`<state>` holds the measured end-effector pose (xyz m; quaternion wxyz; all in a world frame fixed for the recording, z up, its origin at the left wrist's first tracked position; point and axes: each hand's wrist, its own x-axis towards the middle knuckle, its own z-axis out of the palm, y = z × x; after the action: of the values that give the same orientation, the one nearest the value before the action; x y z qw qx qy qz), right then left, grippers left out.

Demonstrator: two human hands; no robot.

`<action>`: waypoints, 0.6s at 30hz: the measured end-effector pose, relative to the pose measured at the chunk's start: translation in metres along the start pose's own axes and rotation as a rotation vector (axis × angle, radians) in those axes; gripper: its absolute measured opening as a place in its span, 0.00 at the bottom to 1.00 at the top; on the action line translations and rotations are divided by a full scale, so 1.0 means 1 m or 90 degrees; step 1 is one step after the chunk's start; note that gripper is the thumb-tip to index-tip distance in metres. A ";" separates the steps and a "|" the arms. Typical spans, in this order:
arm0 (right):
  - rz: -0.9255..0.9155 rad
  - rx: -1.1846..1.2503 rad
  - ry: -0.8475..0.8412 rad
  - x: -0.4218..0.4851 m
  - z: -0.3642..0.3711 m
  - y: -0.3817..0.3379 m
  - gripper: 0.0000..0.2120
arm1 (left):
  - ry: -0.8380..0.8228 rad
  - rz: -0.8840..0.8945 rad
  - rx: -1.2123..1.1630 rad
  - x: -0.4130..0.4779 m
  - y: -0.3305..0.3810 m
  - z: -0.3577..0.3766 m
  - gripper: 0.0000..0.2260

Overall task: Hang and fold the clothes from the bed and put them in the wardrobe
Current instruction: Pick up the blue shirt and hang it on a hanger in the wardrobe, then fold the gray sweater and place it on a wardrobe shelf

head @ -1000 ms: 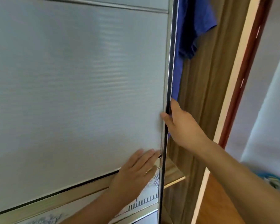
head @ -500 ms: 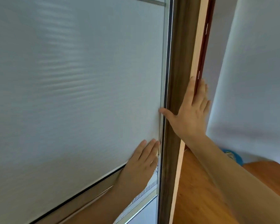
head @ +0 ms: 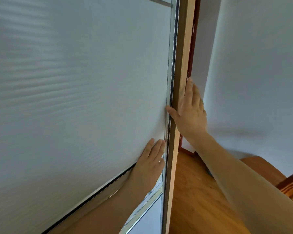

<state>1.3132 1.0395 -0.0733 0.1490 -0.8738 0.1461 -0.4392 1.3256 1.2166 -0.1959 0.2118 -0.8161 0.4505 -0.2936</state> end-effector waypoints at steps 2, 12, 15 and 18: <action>-0.018 -0.006 -0.005 0.001 0.000 0.000 0.47 | 0.017 -0.002 -0.014 0.003 0.001 0.001 0.17; -0.023 -0.009 -0.018 0.006 -0.001 0.006 0.45 | 0.031 0.012 -0.074 0.014 0.004 0.002 0.18; -0.014 -0.010 -0.043 0.005 -0.005 0.005 0.46 | 0.050 0.008 -0.137 0.014 0.002 -0.007 0.17; 0.024 -0.003 -0.113 -0.006 -0.013 0.021 0.38 | 0.108 -0.026 -0.357 0.010 0.010 -0.021 0.16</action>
<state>1.2960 1.0210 -0.0785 0.1676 -0.9069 0.1493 -0.3565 1.3097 1.2011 -0.1828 -0.0665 -0.8241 0.5138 -0.2289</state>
